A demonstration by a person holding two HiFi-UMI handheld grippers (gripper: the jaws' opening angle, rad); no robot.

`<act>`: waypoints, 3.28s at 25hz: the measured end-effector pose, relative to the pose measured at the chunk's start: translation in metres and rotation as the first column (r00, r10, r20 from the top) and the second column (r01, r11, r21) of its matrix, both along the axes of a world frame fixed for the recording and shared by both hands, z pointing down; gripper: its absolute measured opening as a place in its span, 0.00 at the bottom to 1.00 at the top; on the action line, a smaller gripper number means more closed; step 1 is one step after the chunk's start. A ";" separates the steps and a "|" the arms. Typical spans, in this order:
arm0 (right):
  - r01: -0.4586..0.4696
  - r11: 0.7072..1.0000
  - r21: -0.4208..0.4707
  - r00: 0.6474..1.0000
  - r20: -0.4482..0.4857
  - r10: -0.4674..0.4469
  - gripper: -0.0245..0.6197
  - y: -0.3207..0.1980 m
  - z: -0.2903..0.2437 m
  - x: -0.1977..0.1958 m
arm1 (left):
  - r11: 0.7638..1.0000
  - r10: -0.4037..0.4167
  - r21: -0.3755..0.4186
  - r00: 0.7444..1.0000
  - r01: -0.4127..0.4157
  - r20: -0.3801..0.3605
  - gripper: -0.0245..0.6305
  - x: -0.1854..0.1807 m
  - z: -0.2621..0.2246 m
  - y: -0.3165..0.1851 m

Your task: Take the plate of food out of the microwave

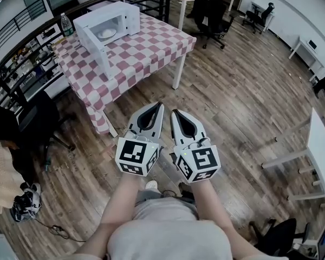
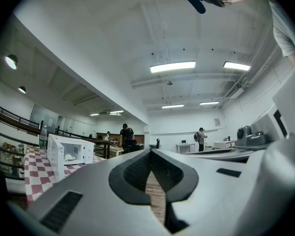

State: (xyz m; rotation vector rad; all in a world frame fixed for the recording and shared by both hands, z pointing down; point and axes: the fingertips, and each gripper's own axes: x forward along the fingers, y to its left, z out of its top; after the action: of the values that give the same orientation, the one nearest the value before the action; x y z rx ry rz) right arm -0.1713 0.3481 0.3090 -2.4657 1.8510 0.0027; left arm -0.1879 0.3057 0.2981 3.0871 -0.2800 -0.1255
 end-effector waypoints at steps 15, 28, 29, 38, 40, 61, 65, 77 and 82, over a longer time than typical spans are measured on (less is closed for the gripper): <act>-0.029 0.999 -0.021 0.999 0.040 0.030 0.08 -0.062 0.019 0.021 | 0.999 0.027 -0.022 0.999 -0.026 0.033 0.04 0.023 0.016 -0.060; -0.006 1.000 -0.016 0.999 0.034 0.006 0.08 -0.109 0.020 0.068 | 0.999 -0.007 -0.040 0.999 0.008 0.042 0.04 0.067 0.024 -0.109; -0.006 1.000 -0.017 0.999 0.033 0.006 0.08 -0.112 0.021 0.074 | 0.999 -0.009 -0.042 0.999 0.010 0.043 0.04 0.073 0.025 -0.113; 0.023 0.999 -0.023 0.999 0.048 -0.022 0.08 -0.149 0.025 0.132 | 0.998 -0.036 -0.046 0.998 0.039 0.059 0.04 0.129 0.030 -0.149; 0.037 0.999 -0.023 0.998 0.052 -0.036 0.08 -0.159 0.025 0.144 | 0.998 -0.051 -0.044 0.997 0.053 0.061 0.04 0.138 0.030 -0.158; 0.224 0.974 -0.041 0.974 0.024 -0.223 0.08 -0.241 0.022 0.258 | 0.968 -0.242 -0.053 0.968 0.245 0.062 0.04 0.242 0.027 -0.239; 0.262 0.964 -0.042 0.965 0.022 -0.261 0.08 -0.249 0.024 0.271 | 0.960 -0.271 -0.051 0.961 0.274 0.065 0.04 0.254 0.028 -0.246; 0.322 0.946 -0.037 0.947 -0.001 -0.323 0.08 -0.269 0.022 0.290 | 0.945 -0.322 -0.036 0.945 0.325 0.063 0.04 0.272 0.027 -0.266; 0.339 0.940 -0.046 0.940 -0.014 -0.340 0.08 -0.283 0.028 0.291 | 0.932 -0.357 -0.037 0.932 0.359 0.054 0.04 0.270 0.029 -0.283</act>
State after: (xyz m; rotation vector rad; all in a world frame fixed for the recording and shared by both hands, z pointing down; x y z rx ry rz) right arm 0.1195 0.0649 0.3366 -2.1429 2.2827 -0.0257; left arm 0.0823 0.0229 0.3271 2.9593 -0.8353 -0.0561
